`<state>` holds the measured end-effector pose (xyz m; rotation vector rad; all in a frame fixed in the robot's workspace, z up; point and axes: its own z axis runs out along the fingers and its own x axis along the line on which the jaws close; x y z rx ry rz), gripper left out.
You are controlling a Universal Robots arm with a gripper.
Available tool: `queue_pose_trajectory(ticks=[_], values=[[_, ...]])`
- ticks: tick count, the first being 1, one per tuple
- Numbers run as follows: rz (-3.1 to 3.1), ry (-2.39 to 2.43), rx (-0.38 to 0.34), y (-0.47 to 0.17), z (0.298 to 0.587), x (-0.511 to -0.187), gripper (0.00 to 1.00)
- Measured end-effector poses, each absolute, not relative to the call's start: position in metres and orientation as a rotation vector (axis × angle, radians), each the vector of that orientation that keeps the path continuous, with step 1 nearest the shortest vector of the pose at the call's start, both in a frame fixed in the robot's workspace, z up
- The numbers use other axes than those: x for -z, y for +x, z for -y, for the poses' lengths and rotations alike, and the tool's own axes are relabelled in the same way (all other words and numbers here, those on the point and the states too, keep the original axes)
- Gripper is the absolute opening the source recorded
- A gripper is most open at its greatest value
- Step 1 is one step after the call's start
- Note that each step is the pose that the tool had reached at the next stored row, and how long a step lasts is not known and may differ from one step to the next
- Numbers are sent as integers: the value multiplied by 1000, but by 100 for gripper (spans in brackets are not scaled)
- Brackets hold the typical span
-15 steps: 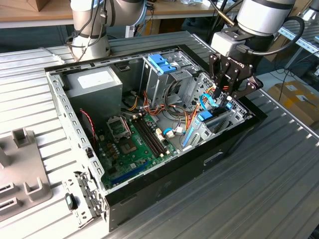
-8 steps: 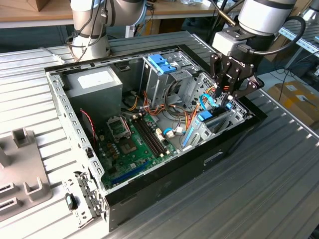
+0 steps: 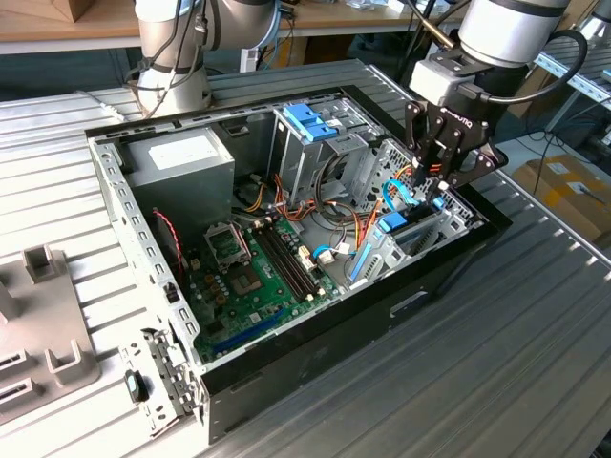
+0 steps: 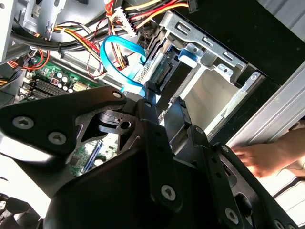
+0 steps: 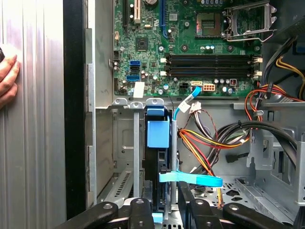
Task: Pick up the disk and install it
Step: 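Insert the second disk wire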
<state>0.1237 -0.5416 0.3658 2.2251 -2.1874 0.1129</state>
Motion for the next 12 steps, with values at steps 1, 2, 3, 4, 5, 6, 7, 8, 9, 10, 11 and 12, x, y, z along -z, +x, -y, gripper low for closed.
queue_pose_trajectory(ticks=[1, 2, 3, 4, 5, 6, 7, 8, 9, 10, 11, 12], values=[[2187, 2225, -113, 124, 542, -366, 35], [2187, 2225, -113, 124, 542, -366, 35], [2187, 2225, -113, 124, 542, -366, 35], [2187, 2225, -113, 124, 542, -366, 35], [2187, 2225, -113, 124, 542, -366, 35], [2187, 2225, -113, 124, 541, -366, 35], [2187, 2226, -113, 124, 541, -366, 35], [2186, 2226, -113, 125, 540, -366, 35], [2184, 2229, -113, 126, 539, -366, 35], [2176, 2237, -113, 128, 538, -366, 35], [2169, 2244, -113, 128, 538, -366, 35], [2160, 2253, -113, 128, 538, -366, 35]])
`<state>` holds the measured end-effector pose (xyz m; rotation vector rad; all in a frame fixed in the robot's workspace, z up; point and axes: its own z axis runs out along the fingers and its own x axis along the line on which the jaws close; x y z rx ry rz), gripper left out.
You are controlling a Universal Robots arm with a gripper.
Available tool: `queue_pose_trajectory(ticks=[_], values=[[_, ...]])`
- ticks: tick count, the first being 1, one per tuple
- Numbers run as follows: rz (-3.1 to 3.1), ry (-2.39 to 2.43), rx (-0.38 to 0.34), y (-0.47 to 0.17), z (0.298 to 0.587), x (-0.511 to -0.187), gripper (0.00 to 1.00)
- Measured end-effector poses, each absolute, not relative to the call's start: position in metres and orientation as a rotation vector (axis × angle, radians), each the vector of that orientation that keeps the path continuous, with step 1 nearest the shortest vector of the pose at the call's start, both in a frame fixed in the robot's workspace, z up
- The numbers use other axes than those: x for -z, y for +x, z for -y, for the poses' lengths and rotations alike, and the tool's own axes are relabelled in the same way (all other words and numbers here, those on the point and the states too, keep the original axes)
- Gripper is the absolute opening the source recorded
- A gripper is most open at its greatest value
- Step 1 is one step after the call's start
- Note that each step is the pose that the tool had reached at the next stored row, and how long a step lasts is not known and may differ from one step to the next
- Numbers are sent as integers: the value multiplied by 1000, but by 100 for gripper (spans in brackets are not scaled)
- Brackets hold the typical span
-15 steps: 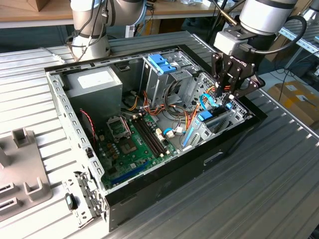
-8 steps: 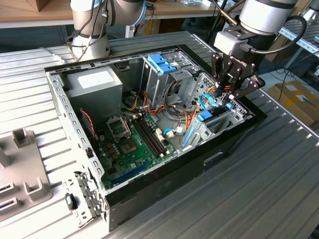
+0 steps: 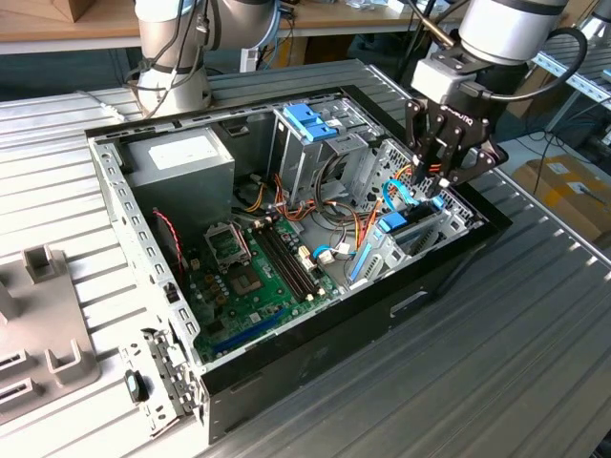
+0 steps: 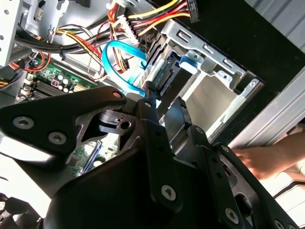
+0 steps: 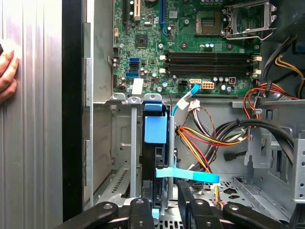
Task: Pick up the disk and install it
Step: 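Insert the second disk wire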
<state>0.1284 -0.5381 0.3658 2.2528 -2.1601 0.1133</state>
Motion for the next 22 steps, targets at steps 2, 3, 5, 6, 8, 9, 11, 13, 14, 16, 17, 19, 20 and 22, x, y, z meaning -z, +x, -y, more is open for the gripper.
queue_pose_trajectory(ticks=[2, 3, 5, 6, 8, 9, 11, 13, 14, 16, 17, 19, 20, 22], values=[[2140, 2273, -114, 129, 538, -366, 35], [2129, 2283, -114, 130, 538, -366, 35], [2109, 2303, -114, 131, 538, -366, 35], [2100, 2311, -114, 131, 538, -366, 35], [2076, 2334, -114, 133, 537, -366, 35], [2057, 2351, -115, 133, 537, -366, 35], [2036, 2371, -115, 134, 537, -366, 35], [2025, 2381, -115, 134, 537, -366, 35], [2019, 2386, -115, 134, 537, -366, 35], [2019, 2386, -115, 134, 537, -366, 35], [2018, 2387, -115, 134, 537, -366, 35], [2018, 2387, -115, 134, 537, -366, 35], [2018, 2387, -115, 134, 537, -366, 35], [2018, 2387, -115, 134, 537, -366, 35]])
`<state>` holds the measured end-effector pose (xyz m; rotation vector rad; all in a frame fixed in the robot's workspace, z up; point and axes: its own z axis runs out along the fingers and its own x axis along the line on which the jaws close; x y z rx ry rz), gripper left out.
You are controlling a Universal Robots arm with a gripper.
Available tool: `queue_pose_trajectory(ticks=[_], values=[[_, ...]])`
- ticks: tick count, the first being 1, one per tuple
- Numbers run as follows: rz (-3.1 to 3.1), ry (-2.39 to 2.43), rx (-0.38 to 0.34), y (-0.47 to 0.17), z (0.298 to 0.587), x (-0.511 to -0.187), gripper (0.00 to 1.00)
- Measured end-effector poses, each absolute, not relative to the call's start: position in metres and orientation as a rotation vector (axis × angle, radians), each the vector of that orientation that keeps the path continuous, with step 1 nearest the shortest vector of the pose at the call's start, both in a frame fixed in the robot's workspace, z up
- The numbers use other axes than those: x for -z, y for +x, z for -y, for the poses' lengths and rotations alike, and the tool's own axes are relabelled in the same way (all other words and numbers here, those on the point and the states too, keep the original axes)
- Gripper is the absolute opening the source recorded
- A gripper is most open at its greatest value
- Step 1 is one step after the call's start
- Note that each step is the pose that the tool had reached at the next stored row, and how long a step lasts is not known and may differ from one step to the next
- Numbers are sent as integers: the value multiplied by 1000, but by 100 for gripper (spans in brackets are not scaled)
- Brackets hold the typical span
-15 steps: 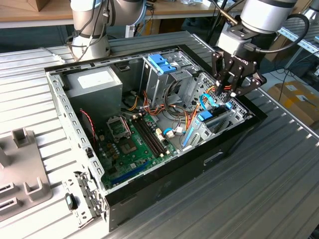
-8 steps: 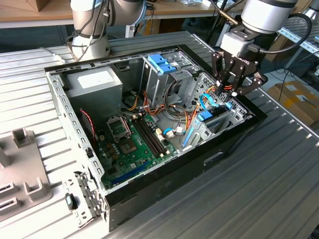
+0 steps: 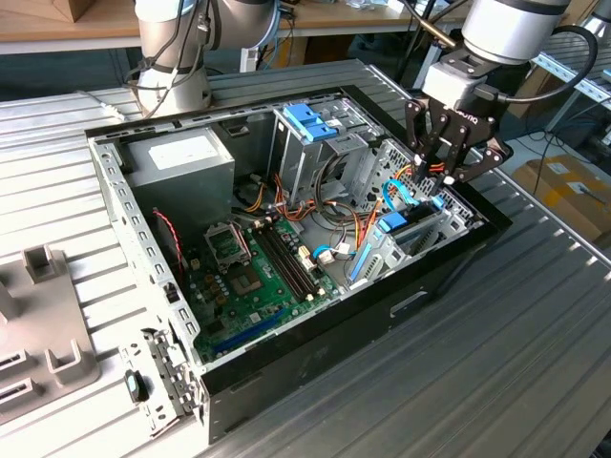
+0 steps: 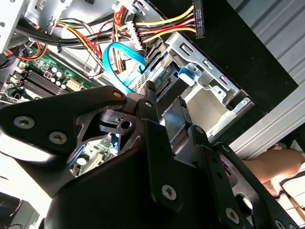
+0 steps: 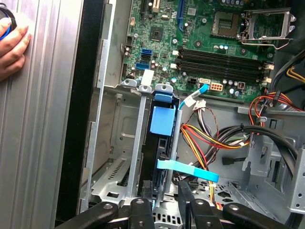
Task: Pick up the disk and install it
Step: 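Insert the second disk wire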
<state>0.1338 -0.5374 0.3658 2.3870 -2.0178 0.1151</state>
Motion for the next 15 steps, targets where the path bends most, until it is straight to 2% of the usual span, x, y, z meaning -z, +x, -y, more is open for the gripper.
queue_pose_trajectory(ticks=[15], values=[[1954, 2442, -116, 136, 535, -366, 35]])
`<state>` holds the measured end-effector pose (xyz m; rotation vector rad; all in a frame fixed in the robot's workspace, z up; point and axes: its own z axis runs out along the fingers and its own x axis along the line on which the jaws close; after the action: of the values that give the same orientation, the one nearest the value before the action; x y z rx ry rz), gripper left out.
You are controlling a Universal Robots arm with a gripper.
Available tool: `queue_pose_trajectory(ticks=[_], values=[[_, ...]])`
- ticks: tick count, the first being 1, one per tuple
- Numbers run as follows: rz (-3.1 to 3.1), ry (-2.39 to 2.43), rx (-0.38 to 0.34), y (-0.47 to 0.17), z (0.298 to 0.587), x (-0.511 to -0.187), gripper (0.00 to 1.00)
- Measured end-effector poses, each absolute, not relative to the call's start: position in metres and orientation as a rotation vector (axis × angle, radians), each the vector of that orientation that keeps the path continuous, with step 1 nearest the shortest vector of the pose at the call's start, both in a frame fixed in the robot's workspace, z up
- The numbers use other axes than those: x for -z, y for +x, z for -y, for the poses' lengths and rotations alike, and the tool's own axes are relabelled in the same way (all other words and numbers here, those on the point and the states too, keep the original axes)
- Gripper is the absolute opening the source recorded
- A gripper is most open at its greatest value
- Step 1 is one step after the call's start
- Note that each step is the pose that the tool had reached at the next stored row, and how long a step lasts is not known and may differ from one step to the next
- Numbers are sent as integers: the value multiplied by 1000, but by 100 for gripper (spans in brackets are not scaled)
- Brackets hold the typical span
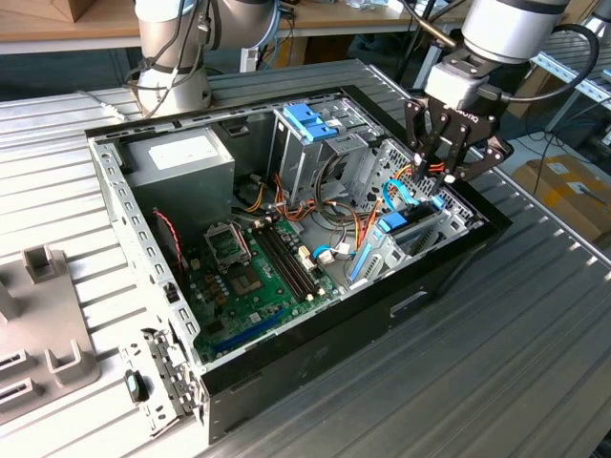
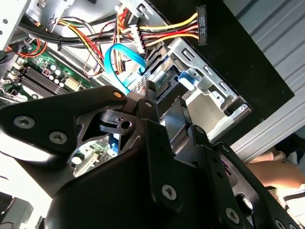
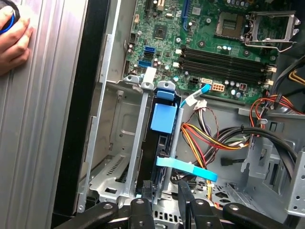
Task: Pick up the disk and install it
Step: 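Insert the second disk wire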
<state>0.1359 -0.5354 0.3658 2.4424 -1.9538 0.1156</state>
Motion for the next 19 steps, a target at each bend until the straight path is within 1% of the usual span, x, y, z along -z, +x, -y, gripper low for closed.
queue_pose_trajectory(ticks=[9, 19], values=[[1824, 2547, -115, 136, 534, -366, 35], [1821, 2550, -115, 136, 533, -366, 35]])
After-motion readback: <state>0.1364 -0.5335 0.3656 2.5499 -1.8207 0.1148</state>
